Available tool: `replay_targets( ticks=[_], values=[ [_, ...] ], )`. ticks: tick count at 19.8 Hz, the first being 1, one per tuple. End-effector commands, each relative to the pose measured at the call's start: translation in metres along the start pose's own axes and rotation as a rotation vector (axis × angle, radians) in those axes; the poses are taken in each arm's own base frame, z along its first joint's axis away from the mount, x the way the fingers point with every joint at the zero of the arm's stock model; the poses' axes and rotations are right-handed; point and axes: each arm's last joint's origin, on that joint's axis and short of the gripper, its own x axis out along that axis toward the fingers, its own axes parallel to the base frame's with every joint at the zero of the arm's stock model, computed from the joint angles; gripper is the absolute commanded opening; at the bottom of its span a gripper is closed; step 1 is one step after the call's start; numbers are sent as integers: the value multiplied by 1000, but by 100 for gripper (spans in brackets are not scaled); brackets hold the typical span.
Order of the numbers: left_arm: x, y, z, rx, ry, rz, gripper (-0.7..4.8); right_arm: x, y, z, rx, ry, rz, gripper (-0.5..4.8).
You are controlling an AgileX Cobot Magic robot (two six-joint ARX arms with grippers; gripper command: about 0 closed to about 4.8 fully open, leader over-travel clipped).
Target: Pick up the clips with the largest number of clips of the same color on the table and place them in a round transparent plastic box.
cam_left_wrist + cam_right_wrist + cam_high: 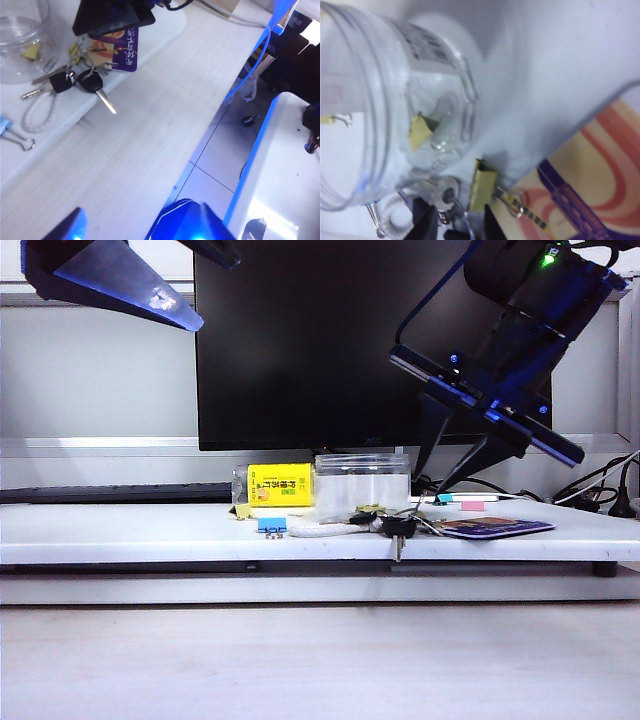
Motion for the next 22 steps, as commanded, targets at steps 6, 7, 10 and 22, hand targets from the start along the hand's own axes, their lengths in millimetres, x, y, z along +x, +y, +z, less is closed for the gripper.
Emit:
replay_targets(
  ticks=[6, 7, 10, 22],
  values=[
    [-1, -1, 2, 24, -16, -2, 305, 10, -1, 2, -1, 2, 8, 115],
    [-1, -1, 2, 24, -17, -2, 305, 10, -1, 2, -2, 2, 9, 88],
    [-1, -1, 2, 24, -17, -2, 305, 10, 0, 3, -3, -3, 13, 48],
    [-1, -1, 2, 23, -15, -2, 305, 10, 1, 7, -13, -42, 26, -2]
  ],
)
